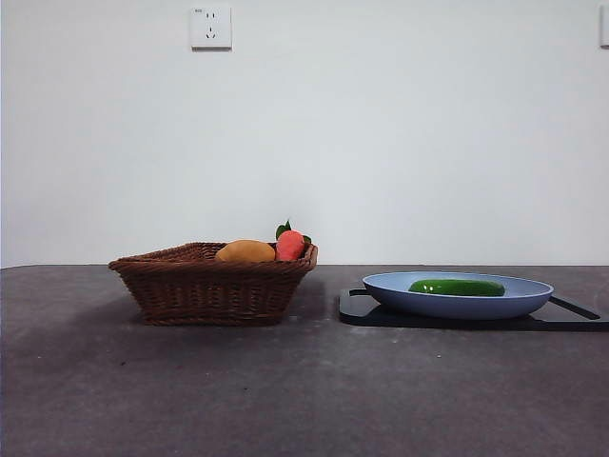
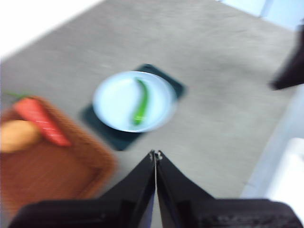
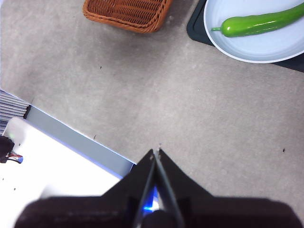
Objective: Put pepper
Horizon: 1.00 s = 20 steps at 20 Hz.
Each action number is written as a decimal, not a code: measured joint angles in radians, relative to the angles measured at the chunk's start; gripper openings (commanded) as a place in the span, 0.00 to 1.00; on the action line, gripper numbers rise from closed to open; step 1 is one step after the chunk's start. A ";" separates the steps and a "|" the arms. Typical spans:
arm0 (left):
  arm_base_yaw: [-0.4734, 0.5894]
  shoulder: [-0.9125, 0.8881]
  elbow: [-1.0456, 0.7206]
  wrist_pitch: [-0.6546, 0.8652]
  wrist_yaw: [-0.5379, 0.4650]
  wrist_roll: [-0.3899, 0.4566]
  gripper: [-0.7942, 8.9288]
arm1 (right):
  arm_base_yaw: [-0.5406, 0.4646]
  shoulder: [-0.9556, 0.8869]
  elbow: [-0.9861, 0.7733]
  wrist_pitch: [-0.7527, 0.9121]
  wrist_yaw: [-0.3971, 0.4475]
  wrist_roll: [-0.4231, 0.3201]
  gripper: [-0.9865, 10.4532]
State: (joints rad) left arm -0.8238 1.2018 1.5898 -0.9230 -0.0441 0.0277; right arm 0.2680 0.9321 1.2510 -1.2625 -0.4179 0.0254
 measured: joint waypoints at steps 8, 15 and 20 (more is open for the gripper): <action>0.373 -0.279 -0.150 0.455 -0.029 0.115 0.09 | 0.000 0.000 0.000 0.000 0.002 0.000 0.10; 0.721 -0.642 -0.653 0.796 -0.032 0.122 0.09 | 0.000 0.000 0.000 0.000 0.002 0.000 0.10; 0.795 -0.868 -1.032 0.925 -0.032 0.117 0.09 | 0.000 0.000 0.000 0.000 0.002 0.000 0.10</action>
State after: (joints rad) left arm -0.0284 0.3336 0.5579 0.0021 -0.0761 0.1452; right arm 0.2676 0.9318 1.2510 -1.2629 -0.4156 0.0254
